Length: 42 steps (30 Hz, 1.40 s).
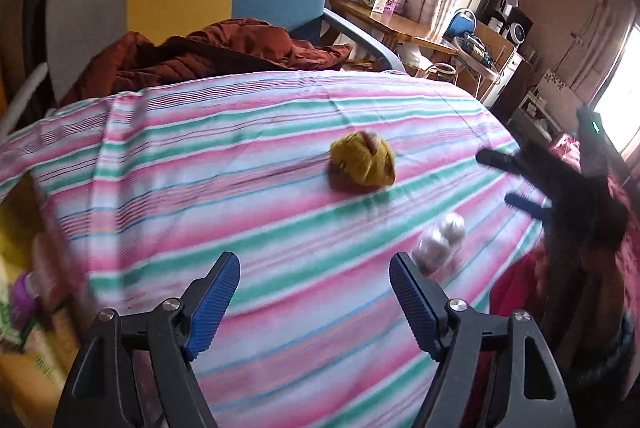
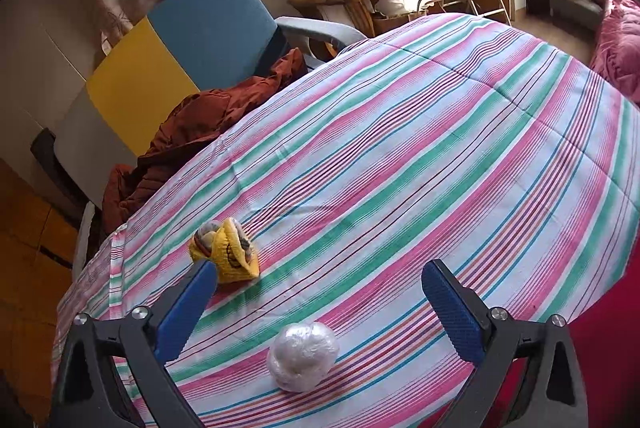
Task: Organize objects
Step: 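Move both grippers back toward the plush toy and wrapped bundle, then grasp the yellow knitted plush toy with the left gripper while the right gripper grasps the wrapped white bundle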
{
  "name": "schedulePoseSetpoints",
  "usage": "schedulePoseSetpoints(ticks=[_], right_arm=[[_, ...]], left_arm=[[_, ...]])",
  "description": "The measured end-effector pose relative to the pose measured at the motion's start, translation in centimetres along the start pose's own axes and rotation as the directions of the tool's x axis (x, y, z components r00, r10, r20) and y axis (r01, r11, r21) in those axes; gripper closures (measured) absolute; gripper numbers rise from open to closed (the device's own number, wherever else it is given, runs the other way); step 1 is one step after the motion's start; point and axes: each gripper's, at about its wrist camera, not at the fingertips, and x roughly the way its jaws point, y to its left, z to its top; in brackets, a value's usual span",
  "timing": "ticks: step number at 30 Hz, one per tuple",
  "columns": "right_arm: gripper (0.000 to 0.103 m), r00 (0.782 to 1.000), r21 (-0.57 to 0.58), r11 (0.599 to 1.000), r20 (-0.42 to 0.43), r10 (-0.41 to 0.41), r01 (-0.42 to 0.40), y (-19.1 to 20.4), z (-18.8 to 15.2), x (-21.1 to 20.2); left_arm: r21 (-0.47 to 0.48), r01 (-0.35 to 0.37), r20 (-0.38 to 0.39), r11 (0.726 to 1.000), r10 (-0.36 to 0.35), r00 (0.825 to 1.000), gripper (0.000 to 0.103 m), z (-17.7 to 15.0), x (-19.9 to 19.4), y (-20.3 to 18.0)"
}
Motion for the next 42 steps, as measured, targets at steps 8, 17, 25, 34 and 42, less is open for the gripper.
schedulePoseSetpoints(ticks=[8,17,25,34,42], right_arm=[[0.000,0.998,0.033,0.998,-0.008,0.059,-0.059,-0.4,0.1,-0.1],[0.000,0.993,0.079,0.990,-0.012,0.114,-0.113,-1.2,0.3,0.0],[0.000,0.991,0.082,0.988,-0.028,0.131,-0.129,-1.0,0.3,0.3],[0.000,0.993,0.056,0.993,-0.055,0.105,-0.102,-0.8,0.4,0.9],[0.000,0.983,-0.065,0.997,-0.181,0.015,-0.027,1.2,-0.9,3.4]], left_arm=[[-0.022,0.063,-0.034,0.998,-0.064,0.997,0.018,5.2,6.4,-2.5],[-0.027,0.038,-0.105,0.999,-0.041,0.994,0.010,8.5,13.6,-4.8],[-0.074,0.013,-0.151,0.997,-0.025,0.988,0.035,8.4,17.8,-2.7],[-0.036,-0.027,-0.137,0.999,0.022,0.990,0.060,6.0,14.0,-1.7],[-0.020,-0.073,-0.096,0.997,0.071,0.993,0.059,-0.3,8.5,0.7]])
